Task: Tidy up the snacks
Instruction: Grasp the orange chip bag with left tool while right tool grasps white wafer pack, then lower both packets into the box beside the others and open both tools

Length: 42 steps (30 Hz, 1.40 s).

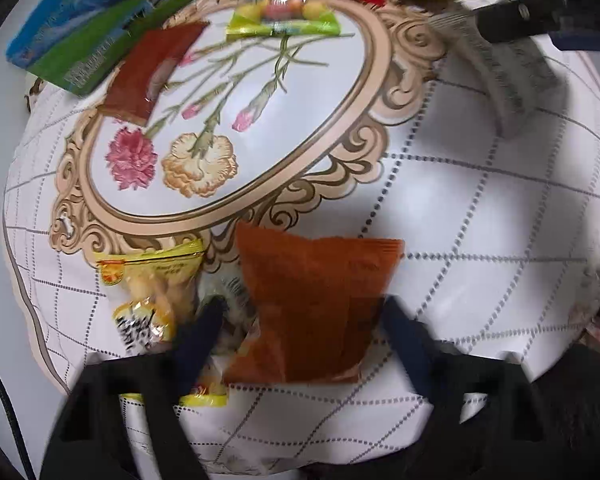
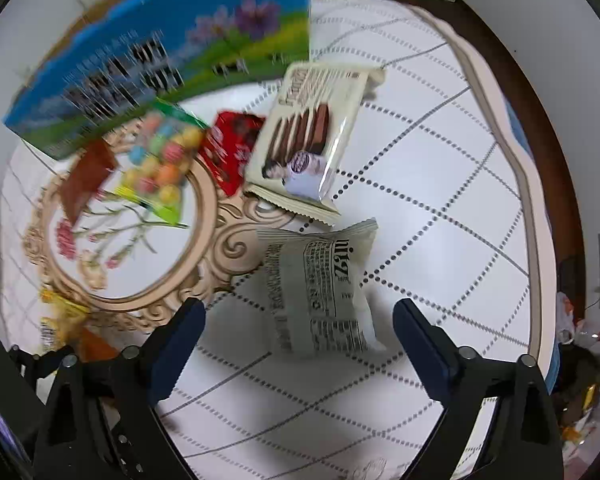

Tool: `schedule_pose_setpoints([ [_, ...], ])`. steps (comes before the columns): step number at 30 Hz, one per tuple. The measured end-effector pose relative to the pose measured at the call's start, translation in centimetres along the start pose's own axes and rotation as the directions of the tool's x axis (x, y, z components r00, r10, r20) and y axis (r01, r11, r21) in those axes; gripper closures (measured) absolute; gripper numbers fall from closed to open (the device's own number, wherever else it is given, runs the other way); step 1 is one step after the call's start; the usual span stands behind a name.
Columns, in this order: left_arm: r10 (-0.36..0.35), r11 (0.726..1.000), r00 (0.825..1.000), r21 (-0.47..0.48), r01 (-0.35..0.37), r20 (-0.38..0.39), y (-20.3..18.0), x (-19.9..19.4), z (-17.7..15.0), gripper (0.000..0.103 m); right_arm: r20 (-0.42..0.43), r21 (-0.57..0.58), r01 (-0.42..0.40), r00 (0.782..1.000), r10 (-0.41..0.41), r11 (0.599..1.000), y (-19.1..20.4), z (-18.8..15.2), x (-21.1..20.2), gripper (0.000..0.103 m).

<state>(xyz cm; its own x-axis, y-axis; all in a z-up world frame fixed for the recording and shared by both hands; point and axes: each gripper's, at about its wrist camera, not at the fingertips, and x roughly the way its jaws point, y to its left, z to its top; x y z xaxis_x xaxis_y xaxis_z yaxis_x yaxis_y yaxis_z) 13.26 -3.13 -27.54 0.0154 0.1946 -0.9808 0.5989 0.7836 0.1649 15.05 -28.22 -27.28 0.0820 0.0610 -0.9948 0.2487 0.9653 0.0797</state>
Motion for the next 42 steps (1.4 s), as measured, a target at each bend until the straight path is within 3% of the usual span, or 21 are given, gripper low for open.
schedule_pose_setpoints([
  [1, -0.008, 0.999, 1.0, -0.033, 0.008, -0.009, 0.4, 0.3, 0.5, 0.047, -0.008, -0.011, 0.017, 1.0, -0.017, 1.0, 0.1, 0.1, 0.6, 0.014],
  [3, -0.028, 0.994, 1.0, -0.102, 0.029, 0.007, 1.6, 0.4, 1.2, 0.047, -0.04, -0.029, 0.048, 0.998, -0.049, 0.998, 0.3, 0.3, 2.2, 0.031],
  [5, -0.066, 0.981, 0.998, -0.181, 0.066, 0.01, 3.3, 0.3, 1.8, 0.047, -0.066, -0.035, 0.052, 0.996, -0.054, 0.998, 0.2, 0.1, 3.4, 0.039],
  [7, -0.135, 0.947, 0.991, -0.29, 0.135, 0.021, 5.4, 0.3, 2.1, 0.047, -0.056, -0.049, 0.049, 0.997, -0.052, 0.998, 0.5, -0.4, 3.5, 0.041],
  [9, -0.216, 0.892, 0.976, -0.398, 0.212, 0.035, 7.4, 0.7, 2.0, 0.047, -0.068, -0.074, 0.021, 0.997, -0.026, 0.997, 0.9, -1.2, 3.6, 0.044],
  [12, -0.294, 0.83, 0.954, -0.477, 0.288, 0.064, 8.8, 1.3, 1.8, 0.047, -0.118, -0.116, -0.051, 0.992, 0.037, 0.992, 2.2, -3.0, 3.6, 0.047],
  [14, -0.314, 0.818, 0.947, -0.485, 0.308, 0.073, 9.1, 1.6, 1.6, 0.047, -0.147, -0.152, -0.081, 0.987, 0.058, 0.985, 3.2, -4.3, 3.7, 0.047],
  [18, -0.319, 0.826, 0.946, -0.472, 0.308, 0.058, 8.9, 2.3, 2.3, 0.043, -0.172, -0.182, -0.099, 0.983, 0.067, 0.978, 4.3, -6.2, 4.1, 0.047],
  [23, -0.285, 0.875, 0.958, -0.405, 0.265, 0.012, 7.3, 3.1, 3.5, 0.038, -0.168, -0.182, -0.077, 0.985, 0.046, 0.98, 4.6, -6.6, 4.7, 0.044],
  [27, -0.255, 0.893, 0.967, -0.38, 0.239, 0.009, 4.9, 2.9, 4.7, 0.038, -0.169, -0.179, -0.07, 0.985, 0.04, 0.981, 4.5, -6.9, 4.8, 0.044],
  [30, -0.245, 0.887, 0.969, -0.397, 0.236, 0.029, 4.1, 2.2, 4.7, 0.045, -0.159, -0.173, -0.067, 0.986, 0.04, 0.983, 4.8, -6.7, 4.7, 0.044],
  [35, -0.239, 0.873, 0.969, -0.423, 0.243, 0.063, 3.5, 0.9, 1.9, 0.05, -0.122, -0.167, -0.063, 0.992, 0.043, 0.984, 5.0, -7.4, 4.6, 0.051],
  [42, -0.276, 0.839, 0.948, -0.441, 0.318, 0.158, 4.9, -3.6, 0.3, 0.05, -0.085, -0.117, -0.177, 0.982, 0.167, 0.977, 4.8, -6.5, 0.8, 0.053],
])
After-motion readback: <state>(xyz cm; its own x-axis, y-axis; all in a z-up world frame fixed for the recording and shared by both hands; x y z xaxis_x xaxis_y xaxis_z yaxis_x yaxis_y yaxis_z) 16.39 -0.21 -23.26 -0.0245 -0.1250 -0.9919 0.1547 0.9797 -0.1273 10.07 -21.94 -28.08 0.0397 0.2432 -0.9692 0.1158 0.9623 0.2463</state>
